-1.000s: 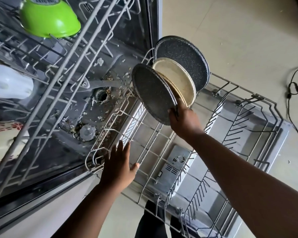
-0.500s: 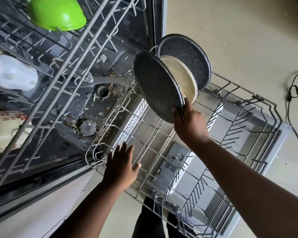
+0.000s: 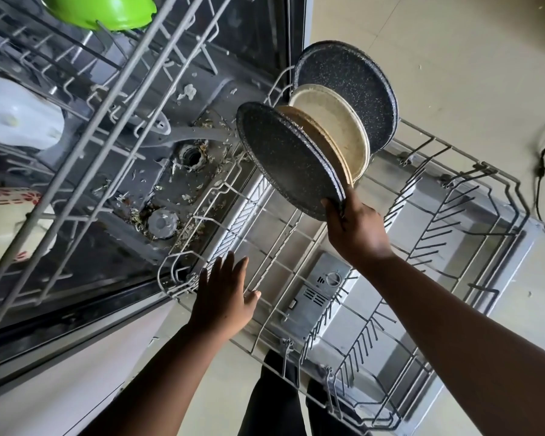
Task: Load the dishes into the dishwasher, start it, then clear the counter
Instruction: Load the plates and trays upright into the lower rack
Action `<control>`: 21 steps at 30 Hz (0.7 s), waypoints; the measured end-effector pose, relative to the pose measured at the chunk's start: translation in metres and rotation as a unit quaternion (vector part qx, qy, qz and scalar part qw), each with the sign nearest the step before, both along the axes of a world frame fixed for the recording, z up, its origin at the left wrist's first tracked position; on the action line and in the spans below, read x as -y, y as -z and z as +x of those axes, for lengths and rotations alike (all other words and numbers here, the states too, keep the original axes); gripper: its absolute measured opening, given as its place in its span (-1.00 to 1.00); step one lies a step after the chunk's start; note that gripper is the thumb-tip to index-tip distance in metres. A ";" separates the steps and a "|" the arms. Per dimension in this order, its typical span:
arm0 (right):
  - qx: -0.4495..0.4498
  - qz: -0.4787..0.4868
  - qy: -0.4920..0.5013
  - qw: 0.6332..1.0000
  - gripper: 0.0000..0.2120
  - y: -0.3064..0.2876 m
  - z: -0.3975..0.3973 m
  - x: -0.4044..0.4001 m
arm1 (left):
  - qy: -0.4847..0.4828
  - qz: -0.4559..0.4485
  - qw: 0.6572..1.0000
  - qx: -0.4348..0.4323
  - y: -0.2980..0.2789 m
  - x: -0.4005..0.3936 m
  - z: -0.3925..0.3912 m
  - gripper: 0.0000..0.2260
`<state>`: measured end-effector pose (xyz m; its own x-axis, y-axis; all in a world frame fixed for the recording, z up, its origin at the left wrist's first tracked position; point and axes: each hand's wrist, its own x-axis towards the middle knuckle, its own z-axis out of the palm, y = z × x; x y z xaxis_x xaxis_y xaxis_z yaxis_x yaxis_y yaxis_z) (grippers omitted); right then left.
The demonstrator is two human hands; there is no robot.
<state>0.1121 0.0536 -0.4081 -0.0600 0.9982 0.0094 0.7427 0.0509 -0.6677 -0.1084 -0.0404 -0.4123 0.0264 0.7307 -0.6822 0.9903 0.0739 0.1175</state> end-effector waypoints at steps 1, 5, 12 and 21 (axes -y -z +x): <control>0.006 0.003 -0.006 1.000 -0.75 0.002 0.000 0.000 | -0.001 -0.001 1.000 0.001 0.001 0.000 0.000 -0.36; 0.009 -0.006 -0.010 1.000 -0.75 0.008 0.002 -0.001 | -0.009 -0.004 1.000 0.006 0.005 0.000 0.000 -0.36; -0.001 -0.049 -0.015 0.999 -0.79 0.016 0.005 -0.005 | -0.010 -0.011 1.000 0.013 0.009 0.000 0.000 -0.36; 0.024 -0.160 -0.034 0.986 -0.63 0.039 -0.002 -0.003 | -0.011 -0.020 1.000 0.016 0.013 0.000 -0.001 -0.37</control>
